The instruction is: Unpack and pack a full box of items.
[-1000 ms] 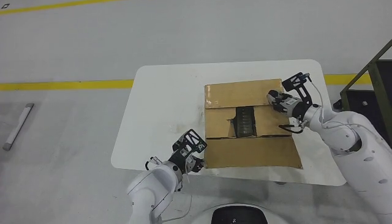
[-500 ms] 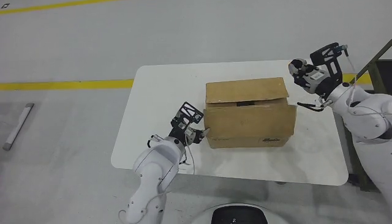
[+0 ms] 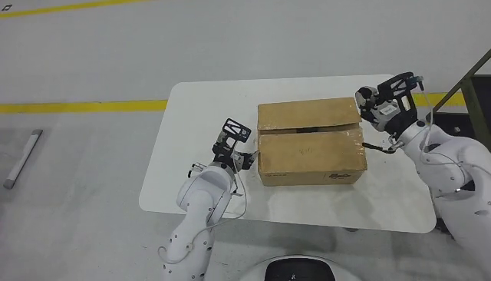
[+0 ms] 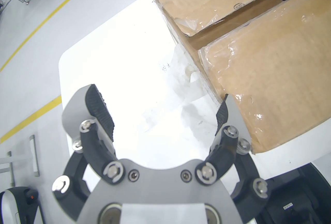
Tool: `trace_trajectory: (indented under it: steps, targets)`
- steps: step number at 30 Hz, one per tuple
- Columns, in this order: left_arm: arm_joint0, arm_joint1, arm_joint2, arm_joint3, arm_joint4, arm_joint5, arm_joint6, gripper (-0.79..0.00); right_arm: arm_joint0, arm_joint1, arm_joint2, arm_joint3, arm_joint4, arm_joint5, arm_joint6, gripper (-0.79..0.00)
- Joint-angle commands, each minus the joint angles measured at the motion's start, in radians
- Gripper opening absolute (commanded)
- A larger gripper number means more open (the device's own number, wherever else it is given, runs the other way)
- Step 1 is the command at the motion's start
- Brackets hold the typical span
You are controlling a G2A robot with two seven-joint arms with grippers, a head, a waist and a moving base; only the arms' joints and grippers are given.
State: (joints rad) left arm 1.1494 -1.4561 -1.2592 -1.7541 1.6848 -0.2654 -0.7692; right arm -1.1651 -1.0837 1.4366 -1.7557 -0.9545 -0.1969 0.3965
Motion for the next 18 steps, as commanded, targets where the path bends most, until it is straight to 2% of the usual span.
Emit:
trace_trajectory:
  steps: [1,6,11,18]
  targets:
    - [-0.001,0.001,-0.001,0.001,-0.002,0.002,0.000,0.000,0.006,-0.008,-0.055,0.026,-0.026,0.041,-0.031,-0.785]
    - [-0.001,0.004,-0.005,0.000,-0.001,0.000,-0.006,0.000,0.060,-0.027,-0.170,0.116,-0.103,0.091,-0.042,-0.785]
    - [0.018,0.009,-0.028,-0.022,-0.002,0.008,-0.021,0.000,0.085,-0.040,-0.219,0.171,-0.110,0.105,-0.045,-0.785]
    - [0.107,0.023,-0.080,-0.113,0.005,-0.012,-0.073,0.000,0.095,-0.050,-0.245,0.200,-0.119,0.110,-0.044,-0.785]
